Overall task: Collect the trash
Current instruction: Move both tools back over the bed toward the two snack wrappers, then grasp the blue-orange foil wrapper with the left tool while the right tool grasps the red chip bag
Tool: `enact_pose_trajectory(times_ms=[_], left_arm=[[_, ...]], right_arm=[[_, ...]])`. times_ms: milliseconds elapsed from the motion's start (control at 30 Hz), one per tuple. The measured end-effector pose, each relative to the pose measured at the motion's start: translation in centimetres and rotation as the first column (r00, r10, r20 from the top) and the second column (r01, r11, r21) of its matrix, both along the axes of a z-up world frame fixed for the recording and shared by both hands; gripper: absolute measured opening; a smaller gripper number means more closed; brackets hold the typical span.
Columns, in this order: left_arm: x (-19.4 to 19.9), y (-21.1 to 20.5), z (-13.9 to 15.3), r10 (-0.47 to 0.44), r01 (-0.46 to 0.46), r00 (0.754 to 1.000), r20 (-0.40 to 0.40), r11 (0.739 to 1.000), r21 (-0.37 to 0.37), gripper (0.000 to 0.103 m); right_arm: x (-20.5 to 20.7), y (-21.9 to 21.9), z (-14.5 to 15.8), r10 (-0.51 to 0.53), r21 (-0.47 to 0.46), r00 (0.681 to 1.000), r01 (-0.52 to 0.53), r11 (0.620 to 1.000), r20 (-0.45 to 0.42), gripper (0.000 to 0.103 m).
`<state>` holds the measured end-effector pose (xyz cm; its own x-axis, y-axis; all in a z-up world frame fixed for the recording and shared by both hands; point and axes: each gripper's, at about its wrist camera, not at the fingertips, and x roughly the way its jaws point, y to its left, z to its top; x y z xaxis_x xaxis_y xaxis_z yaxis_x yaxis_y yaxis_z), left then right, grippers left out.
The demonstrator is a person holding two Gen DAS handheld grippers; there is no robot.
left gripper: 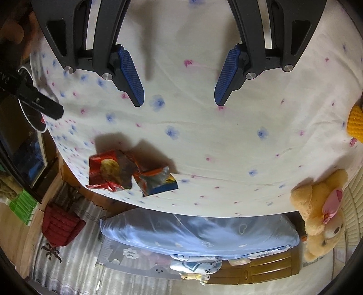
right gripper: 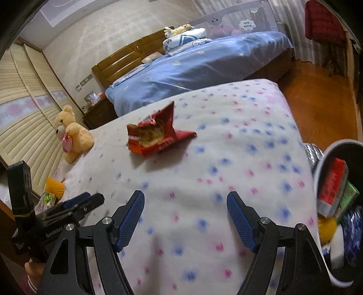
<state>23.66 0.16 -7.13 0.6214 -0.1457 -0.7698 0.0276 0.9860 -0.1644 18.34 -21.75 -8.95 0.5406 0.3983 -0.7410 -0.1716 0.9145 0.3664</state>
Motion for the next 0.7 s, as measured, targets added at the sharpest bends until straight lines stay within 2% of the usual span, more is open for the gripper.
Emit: enact_pose_trajectory(times_ms=[267,400,567,633,667,700], left_arm=[[3.2,-0.4,-0.2,-0.023,0.023,1.0,-0.007,1.0,-0.017,0.064],[4.6,-0.9,-0.2,-0.043,0.043,0.999,0.0,0.999,-0.011,0.064],[5.6,-1.1,-0.4,-0.054,0.054,0.999,-0.007,0.998,-0.025,0.064],[5.9,-1.2,-0.5,-0.057,0.057,0.998,-0.009,0.998,-0.026,0.064],[6.0,-1.3,-0.5,-0.058,0.058,0.998,-0.01,0.998,-0.026,0.064],[6.1,-1.4,-0.6,-0.059,0.059,0.998,-0.012,0.998,-0.025,0.064]], right_arm=[[3.3,1.4,-0.1,0.029,0.01,1.0,-0.029,1.0,0.011,0.075],[4.8,1.6,0.2,0.027,0.02,0.999,-0.028,0.999,0.021,0.064],[6.4,2.2,0.2,0.043,0.018,0.999,-0.044,0.999,0.028,0.057],[7.1,2.5,0.1,0.048,0.019,0.998,-0.049,0.999,0.027,0.049],[7.4,2.7,0.0,0.052,0.02,0.998,-0.053,0.998,0.025,0.041],[7.7,2.9,-0.1,0.06,0.021,0.998,-0.061,0.998,0.023,0.025]])
